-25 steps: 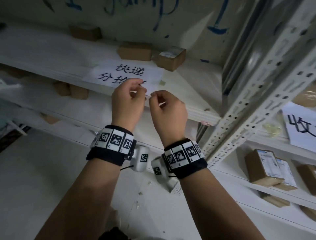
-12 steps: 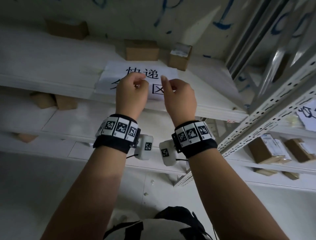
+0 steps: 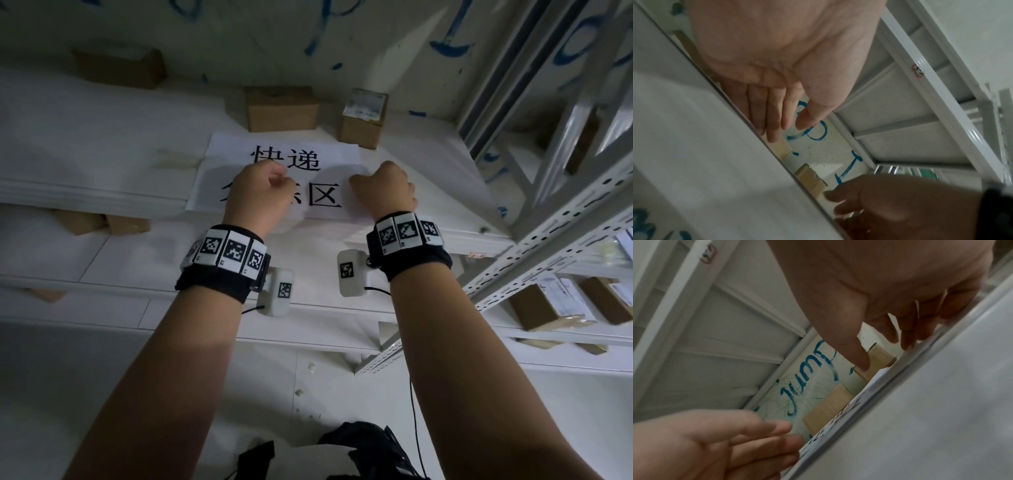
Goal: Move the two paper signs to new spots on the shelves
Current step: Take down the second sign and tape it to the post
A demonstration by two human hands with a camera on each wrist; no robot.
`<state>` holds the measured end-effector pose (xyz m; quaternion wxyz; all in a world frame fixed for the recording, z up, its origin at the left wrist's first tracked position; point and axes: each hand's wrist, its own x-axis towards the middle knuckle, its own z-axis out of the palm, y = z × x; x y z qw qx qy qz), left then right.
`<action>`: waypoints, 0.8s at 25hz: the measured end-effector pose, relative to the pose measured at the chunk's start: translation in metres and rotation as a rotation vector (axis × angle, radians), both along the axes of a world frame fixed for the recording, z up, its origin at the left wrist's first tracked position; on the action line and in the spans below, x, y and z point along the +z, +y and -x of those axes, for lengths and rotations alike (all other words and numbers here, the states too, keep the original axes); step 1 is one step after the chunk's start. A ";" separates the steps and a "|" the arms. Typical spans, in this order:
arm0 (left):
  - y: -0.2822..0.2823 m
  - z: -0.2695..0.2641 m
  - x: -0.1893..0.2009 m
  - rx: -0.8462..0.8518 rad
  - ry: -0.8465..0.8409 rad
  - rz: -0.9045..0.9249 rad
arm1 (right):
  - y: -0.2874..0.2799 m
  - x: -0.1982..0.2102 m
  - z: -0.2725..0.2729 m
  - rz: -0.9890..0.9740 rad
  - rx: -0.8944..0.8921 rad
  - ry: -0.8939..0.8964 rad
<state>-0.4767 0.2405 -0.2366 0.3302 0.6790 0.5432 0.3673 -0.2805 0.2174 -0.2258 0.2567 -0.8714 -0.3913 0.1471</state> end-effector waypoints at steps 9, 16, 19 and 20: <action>0.015 0.007 -0.002 0.067 -0.213 0.118 | 0.014 -0.010 -0.018 -0.033 -0.030 -0.128; 0.003 -0.001 -0.002 0.052 -0.046 0.067 | 0.008 -0.009 -0.021 -0.140 -0.077 0.022; 0.002 0.000 0.001 0.051 -0.054 0.074 | 0.004 0.002 -0.020 -0.246 -0.037 0.195; 0.001 0.001 0.001 0.049 -0.062 0.078 | 0.003 0.005 -0.018 -0.269 -0.025 0.236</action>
